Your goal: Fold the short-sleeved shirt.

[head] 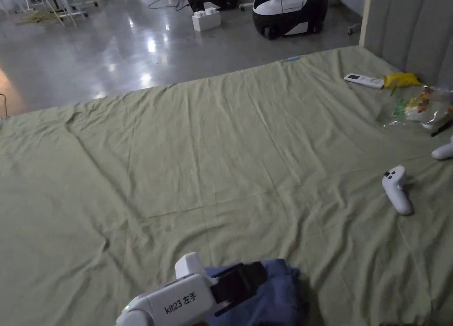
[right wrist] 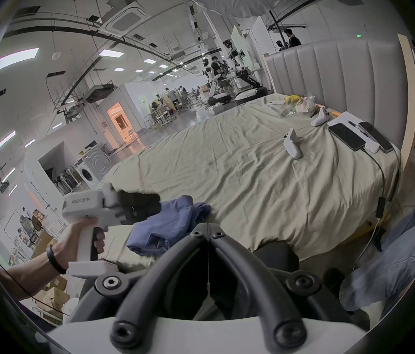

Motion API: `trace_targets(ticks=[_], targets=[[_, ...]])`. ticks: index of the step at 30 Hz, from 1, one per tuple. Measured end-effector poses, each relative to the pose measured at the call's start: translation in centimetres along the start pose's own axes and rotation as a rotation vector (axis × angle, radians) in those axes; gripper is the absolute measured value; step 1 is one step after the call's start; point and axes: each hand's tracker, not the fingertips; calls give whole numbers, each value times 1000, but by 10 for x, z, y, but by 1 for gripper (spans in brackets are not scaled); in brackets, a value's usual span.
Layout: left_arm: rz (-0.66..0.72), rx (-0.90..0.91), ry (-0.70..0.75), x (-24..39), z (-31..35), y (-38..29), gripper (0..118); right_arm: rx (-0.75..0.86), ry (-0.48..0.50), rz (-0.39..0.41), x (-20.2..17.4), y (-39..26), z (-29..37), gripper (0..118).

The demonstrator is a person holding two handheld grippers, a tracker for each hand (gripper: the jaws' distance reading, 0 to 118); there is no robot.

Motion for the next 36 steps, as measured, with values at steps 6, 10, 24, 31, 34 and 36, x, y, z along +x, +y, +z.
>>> trace_targets(ticks=[6, 10, 24, 31, 34, 36], targets=[[-23, -221, 119, -22, -88, -47, 1, -1, -10, 19, -7, 1, -2, 0], [-48, -167, 128, -7, -85, -46, 1, -51, -4, 21, -5, -8, -14, 0], [-80, 96, 130, -38, 85, 12, 49, -473, 61, -30, -19, -10, -241, 0], [45, -52, 78, -104, 72, 15, 97, -460, 81, -191, 4, -30, -243, 1], [-1, -107, 29, -106, 46, 11, 97, -466, 74, -203, 3, -28, -244, 1], [-23, -102, -46, -101, 29, 10, 97, -472, 73, -186, 2, -27, -245, 1]])
